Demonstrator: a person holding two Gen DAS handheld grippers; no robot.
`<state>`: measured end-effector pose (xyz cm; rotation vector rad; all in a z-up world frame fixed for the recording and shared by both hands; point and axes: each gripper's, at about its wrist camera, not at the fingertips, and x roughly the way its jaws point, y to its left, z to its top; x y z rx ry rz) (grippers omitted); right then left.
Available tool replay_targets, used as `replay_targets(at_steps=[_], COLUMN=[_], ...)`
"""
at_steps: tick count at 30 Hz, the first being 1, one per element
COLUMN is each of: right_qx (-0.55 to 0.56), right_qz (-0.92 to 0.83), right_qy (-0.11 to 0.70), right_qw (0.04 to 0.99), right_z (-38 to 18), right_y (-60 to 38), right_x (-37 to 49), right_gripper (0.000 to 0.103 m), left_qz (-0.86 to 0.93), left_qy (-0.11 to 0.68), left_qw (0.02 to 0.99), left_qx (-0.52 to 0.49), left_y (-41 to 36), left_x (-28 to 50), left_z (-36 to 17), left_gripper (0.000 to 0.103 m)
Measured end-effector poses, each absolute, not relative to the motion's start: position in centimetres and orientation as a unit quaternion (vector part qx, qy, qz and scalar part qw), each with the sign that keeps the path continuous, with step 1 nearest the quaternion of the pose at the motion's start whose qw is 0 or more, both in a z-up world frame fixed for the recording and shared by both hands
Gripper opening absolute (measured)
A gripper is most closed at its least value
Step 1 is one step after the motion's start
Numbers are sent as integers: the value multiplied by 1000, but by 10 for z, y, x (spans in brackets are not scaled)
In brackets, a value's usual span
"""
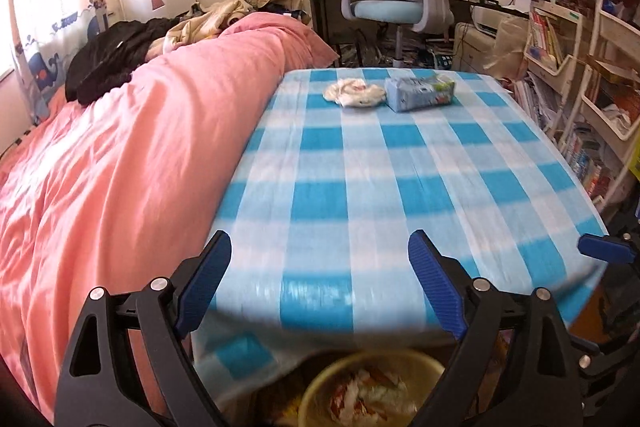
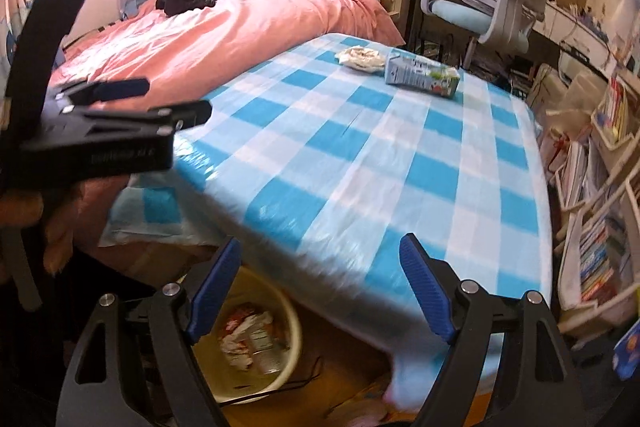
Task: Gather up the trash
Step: 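Move both grippers back to the tissue pile and milk carton, then grasp the crumpled tissue pile with the left gripper while the right grasps the milk carton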
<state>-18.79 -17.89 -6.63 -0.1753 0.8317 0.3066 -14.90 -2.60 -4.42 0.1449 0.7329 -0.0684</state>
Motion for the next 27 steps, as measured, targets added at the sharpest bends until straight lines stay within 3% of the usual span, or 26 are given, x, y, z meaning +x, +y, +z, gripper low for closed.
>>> replay_targets(at_steps=[13, 27], right_qx=[-118, -252], right_qz=[156, 227], right_qy=[402, 359], right_qw=[895, 869], right_z=[-77, -76], right_y=[-193, -202], right_x=[-91, 17], right_gripper=[78, 78], left_qz=[-24, -28], left_qy=[368, 414], left_qw=[928, 910], left_qx=[45, 22], left_y=[-48, -76], left_x=[8, 151], left_z=[-48, -85], left_gripper=[86, 86])
